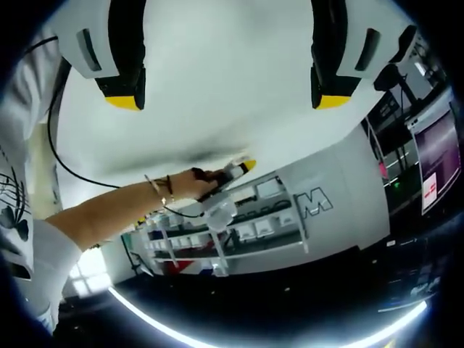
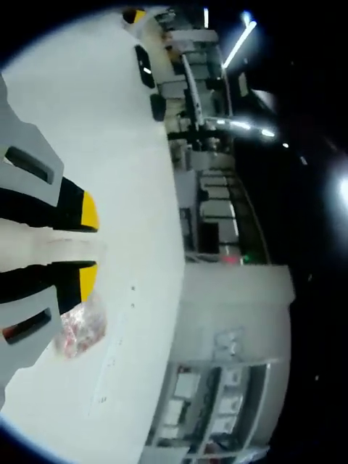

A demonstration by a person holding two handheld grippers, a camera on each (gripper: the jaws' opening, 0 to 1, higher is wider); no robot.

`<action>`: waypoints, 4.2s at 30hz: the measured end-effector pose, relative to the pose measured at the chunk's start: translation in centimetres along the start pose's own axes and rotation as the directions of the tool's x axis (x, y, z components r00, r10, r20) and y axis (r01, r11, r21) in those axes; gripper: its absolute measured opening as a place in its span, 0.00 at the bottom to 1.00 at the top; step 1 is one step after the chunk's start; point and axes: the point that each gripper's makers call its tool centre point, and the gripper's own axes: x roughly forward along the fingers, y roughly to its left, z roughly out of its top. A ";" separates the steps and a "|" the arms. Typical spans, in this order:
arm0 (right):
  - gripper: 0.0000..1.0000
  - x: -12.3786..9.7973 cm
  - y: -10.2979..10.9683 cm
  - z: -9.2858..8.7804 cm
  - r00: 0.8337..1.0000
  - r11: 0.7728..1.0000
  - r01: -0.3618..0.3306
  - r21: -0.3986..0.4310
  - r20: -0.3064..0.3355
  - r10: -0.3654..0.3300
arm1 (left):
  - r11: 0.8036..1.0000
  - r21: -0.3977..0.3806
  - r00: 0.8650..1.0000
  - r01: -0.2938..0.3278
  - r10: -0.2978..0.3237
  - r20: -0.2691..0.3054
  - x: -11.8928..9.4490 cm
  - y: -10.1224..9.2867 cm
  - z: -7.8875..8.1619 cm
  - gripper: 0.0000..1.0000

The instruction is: Open the resealable bag by pulling the two sides of the seal apart until the entire bag opening is separated and visibly accessible.

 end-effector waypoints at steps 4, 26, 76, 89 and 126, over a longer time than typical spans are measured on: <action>0.27 -0.1 0.0 0.5 1.000 1.000 0.008 -0.003 0.012 -0.008 | 1.000 0.002 1.000 0.000 0.000 0.001 0.0 0.0 0.1 0.94; 0.62 -1.1 -1.1 0.0 0.998 0.998 0.060 -0.024 -0.018 -0.060 | 1.000 0.011 1.000 -0.006 0.006 0.010 -0.7 -0.3 0.7 0.94; 0.97 -5.5 -1.0 1.3 0.997 0.997 0.075 0.005 0.035 -0.075 | 0.999 0.037 1.000 -0.003 0.003 0.009 -1.6 -1.1 1.7 0.94; 0.96 -7.8 -2.2 1.4 0.994 0.996 0.083 0.027 0.062 -0.085 | 0.999 0.040 1.000 0.004 -0.004 0.009 -1.5 -1.5 1.7 0.94; 0.95 -14.5 -3.8 1.1 0.986 0.992 0.096 0.086 0.131 -0.107 | 0.999 0.041 1.000 0.022 -0.022 0.004 -1.0 -2.2 1.6 0.94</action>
